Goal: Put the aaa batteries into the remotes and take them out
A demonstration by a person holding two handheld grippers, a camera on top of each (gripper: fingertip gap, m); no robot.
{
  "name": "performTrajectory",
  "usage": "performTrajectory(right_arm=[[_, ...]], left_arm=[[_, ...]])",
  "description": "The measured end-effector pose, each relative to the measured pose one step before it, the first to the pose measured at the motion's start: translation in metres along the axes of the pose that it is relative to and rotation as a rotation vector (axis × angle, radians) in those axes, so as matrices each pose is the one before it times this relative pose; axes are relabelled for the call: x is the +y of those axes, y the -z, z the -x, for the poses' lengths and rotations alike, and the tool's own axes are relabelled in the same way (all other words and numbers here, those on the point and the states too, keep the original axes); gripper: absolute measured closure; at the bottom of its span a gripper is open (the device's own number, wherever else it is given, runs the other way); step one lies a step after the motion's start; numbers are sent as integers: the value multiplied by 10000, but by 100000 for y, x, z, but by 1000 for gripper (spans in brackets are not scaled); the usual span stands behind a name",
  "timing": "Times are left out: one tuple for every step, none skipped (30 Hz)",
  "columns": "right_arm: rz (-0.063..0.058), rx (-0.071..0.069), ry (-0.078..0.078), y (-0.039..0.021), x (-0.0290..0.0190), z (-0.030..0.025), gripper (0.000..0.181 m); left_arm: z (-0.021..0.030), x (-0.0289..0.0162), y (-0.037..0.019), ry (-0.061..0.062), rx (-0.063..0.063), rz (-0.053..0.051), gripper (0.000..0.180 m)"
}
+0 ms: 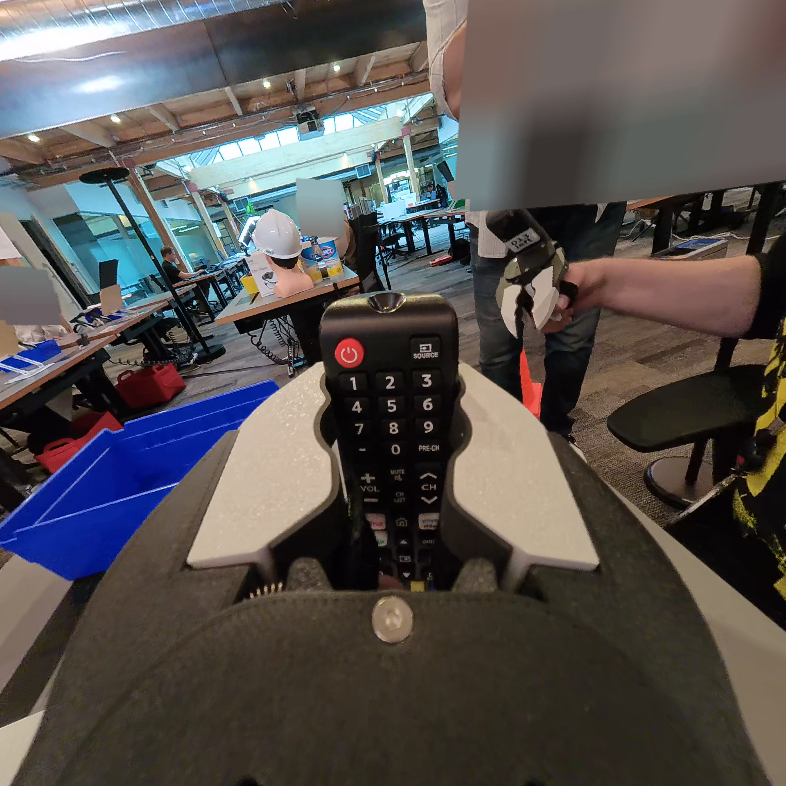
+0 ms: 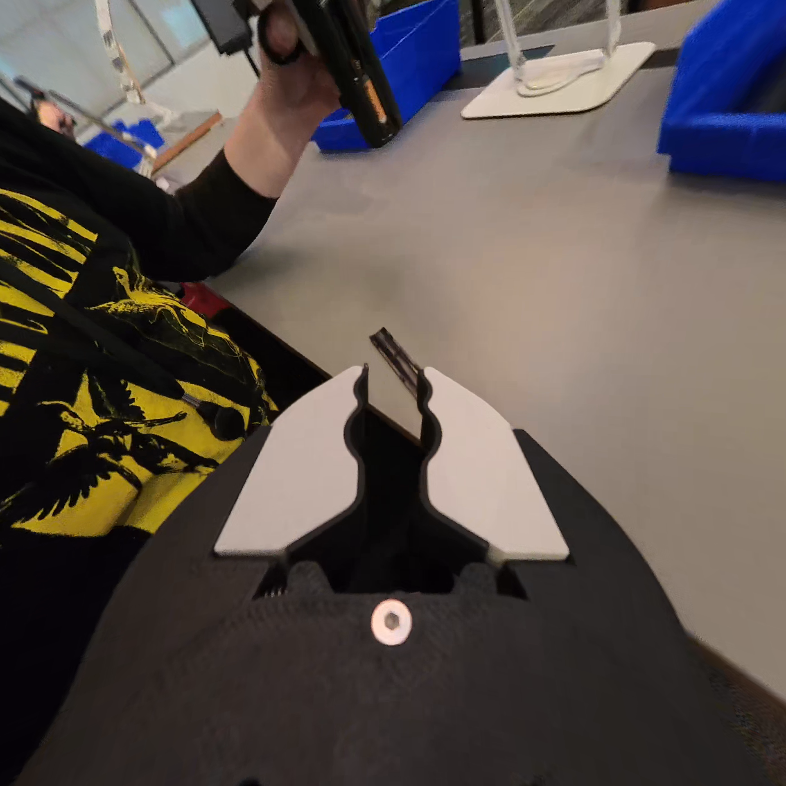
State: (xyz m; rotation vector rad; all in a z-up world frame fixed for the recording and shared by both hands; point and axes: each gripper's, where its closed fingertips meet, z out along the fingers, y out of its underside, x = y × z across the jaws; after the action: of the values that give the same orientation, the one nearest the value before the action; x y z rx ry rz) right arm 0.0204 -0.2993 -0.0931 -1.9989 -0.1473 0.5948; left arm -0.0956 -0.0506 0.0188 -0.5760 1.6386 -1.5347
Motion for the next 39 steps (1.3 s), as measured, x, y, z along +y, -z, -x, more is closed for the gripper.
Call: performTrajectory(right_arm=[[-255,38,-257,739,1059,-174,161],[-98,-124,-242,625,1201,32,160],[-14,-42,-175,526,1221,-58,160],[-43,144,-77,503,1113,-305,160],[-73,61,-127,486,1041,-240,160],[0,19,-314,426,1080,-304,162],[110,141,-247,363,1078,-365,163],[105,236,-12,290,943,-224,162],[156,184,32,202,911,-33,162],[377,316,-21,108,1148,-270,162],[389,314,-2,-4,1060,-304,160],[90,-87,-91,-127,433,267,158],[-136,-323,-117,-198,-319,731,157],[-237,-45,87,-276,-933,583,154],[-132,-41,452,-419,-1096,829,152],[205,144,497,-563,-852,492,147],[412,402,486,-564,-616,-75,133],[533,464,563,-412,-278,-368,117],[428,336,486,-195,-105,-444,110],[171,150,133,-78,-239,-390,108],[150,-149,-25,-61,-280,63,105],[104,-240,188,28,-270,399,105],[-2,4,310,100,-168,139,105],[52,54,260,54,216,-79,105],[292,-85,203,-17,940,-139,106],[586,109,190,-9,1682,-655,106],[382,333,158,22,1710,-1060,109],[-41,-82,9,-96,1504,-528,114],[1,-349,-266,-253,1872,-404,118],[146,-148,-452,-452,2258,-985,118],[185,-223,-333,-670,2390,-995,117],[142,-283,-241,-818,2351,-988,123],[99,-138,-222,-932,2202,-1274,131],[195,-105,-184,-1094,2226,-1328,134],[339,-235,-253,-1251,2232,-1226,135],[187,-306,-233,-1374,1787,-1106,137],[56,-273,-117,-1429,1454,-1076,140],[41,-101,35,-1372,1405,-1254,144],[101,-20,-101,-1436,1609,-1359,144]], left_arm=[[-255,147,-237,61,-26,14,128],[-121,276,-230,50,-117,62,128],[-40,332,-226,74,-124,65,127],[-88,229,-227,148,-44,-30,127],[-71,124,-249,167,-30,-102,127],[26,132,-304,114,-73,-70,128],[66,210,-395,93,-59,5,127],[101,242,-456,84,-71,25,127],[122,141,-490,60,-96,-17,127],[-29,31,-501,65,-14,-50,127],[-139,-47,-526,82,54,-87,127],[-13,-36,-553,91,-28,-101,127],[113,75,-591,101,-120,-65,127],[-20,183,-616,110,-30,-27,127],[-185,211,-601,112,62,-24,127],[-213,192,-548,95,29,-37,127],[-259,234,-490,45,29,10,127],[-261,330,-406,-67,-2,94,128],[-78,431,-249,-161,-144,169,128],[94,441,-25,-134,-260,129,128],[29,387,156,-58,-206,6,128],[-37,438,291,15,-163,-4,128],[77,238,483,133,-256,-80,127],[62,-194,685,221,-265,-255,127],[-73,-373,794,144,-228,-242,127],[-29,-211,818,-98,-316,-69,127],[110,-64,738,-276,-388,35,127],[241,47,626,-217,-334,21,127],[285,167,469,-54,-235,-19,127],[298,316,346,-64,-184,47,127],[334,443,254,-216,-215,180,127],[385,372,181,-227,-239,180,128],[374,267,101,-103,-185,100,127],[354,234,14,-16,-134,48,127],[423,253,-62,19,-143,9,127],[431,362,-169,74,-93,59,127],[312,427,-257,114,-7,108,127],[243,357,-236,94,-21,52,127],[174,381,-232,66,-29,68,127]])
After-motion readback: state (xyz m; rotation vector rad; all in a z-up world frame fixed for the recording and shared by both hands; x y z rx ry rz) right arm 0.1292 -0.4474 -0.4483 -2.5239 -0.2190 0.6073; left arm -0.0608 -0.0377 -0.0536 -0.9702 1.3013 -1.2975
